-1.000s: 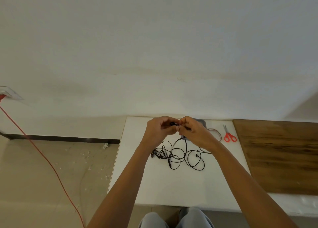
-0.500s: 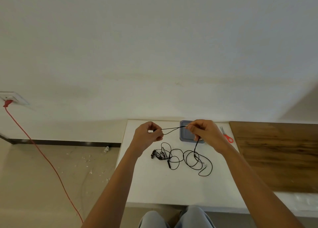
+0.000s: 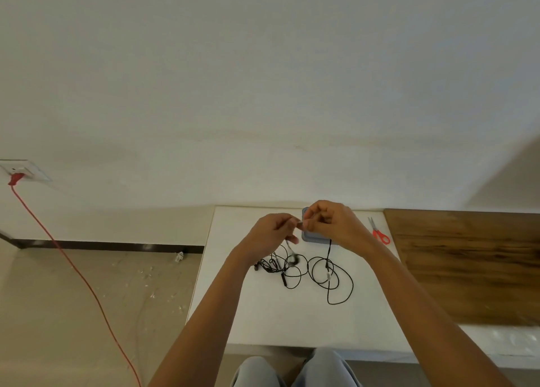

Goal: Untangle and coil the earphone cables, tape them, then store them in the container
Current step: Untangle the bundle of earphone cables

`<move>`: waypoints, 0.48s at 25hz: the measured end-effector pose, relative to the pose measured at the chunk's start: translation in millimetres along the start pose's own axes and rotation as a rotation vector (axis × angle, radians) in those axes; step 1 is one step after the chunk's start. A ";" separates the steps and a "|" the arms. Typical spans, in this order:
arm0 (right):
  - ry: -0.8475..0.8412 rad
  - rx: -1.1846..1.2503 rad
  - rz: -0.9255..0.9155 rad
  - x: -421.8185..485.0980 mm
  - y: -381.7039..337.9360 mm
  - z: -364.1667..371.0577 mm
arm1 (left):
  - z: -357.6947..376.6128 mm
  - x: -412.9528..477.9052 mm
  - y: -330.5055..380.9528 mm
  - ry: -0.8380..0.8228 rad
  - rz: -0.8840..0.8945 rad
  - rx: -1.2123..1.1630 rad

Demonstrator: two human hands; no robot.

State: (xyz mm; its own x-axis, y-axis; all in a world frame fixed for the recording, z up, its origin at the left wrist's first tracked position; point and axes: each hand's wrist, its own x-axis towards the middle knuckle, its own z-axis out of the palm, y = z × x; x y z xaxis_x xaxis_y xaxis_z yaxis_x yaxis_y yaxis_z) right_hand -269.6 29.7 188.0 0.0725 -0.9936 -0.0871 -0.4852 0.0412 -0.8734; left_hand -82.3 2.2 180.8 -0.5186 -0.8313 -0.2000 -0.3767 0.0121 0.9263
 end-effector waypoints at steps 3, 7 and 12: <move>-0.035 -0.030 0.046 -10.0 5.5 -17.5 | -11.2 -9.2 -10.2 0.149 -0.040 0.050; -0.009 -0.142 0.075 -20.2 18.7 -37.3 | -24.3 -20.2 -37.1 0.283 -0.093 0.081; 0.008 -0.136 0.028 -21.7 9.0 -33.7 | -19.2 -36.9 -56.0 0.226 -0.224 0.096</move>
State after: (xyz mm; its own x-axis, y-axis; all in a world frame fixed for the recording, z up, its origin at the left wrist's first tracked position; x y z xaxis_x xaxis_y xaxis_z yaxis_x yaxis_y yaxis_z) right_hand -304.9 48.0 198.1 0.0506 -0.9930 -0.1066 -0.6008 0.0550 -0.7975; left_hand -27.3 21.5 142.4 -0.2355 -0.9213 -0.3094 -0.5385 -0.1413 0.8307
